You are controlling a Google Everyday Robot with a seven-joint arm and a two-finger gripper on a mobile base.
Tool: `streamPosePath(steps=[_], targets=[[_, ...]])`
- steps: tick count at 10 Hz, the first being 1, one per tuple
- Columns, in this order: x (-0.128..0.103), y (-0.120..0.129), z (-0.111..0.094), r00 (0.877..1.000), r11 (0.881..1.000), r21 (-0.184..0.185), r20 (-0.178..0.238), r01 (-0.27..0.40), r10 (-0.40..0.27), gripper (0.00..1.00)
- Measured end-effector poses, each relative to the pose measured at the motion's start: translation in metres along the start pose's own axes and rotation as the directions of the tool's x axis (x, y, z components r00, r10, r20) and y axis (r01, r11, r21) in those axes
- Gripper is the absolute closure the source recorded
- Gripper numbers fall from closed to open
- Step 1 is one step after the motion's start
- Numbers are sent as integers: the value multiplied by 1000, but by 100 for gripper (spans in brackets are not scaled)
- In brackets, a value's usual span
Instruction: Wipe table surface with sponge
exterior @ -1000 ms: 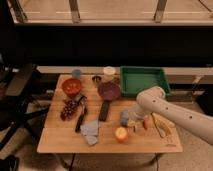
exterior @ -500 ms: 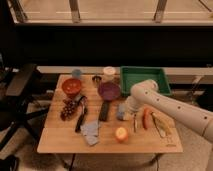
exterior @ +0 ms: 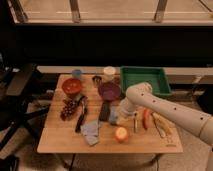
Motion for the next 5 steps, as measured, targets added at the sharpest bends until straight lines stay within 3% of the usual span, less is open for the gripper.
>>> streamPosePath(steps=[2, 5], targets=[[18, 11, -6, 999, 999, -10, -29, -45, 45, 100], [68, 11, -23, 984, 993, 11, -129, -120, 120, 100]])
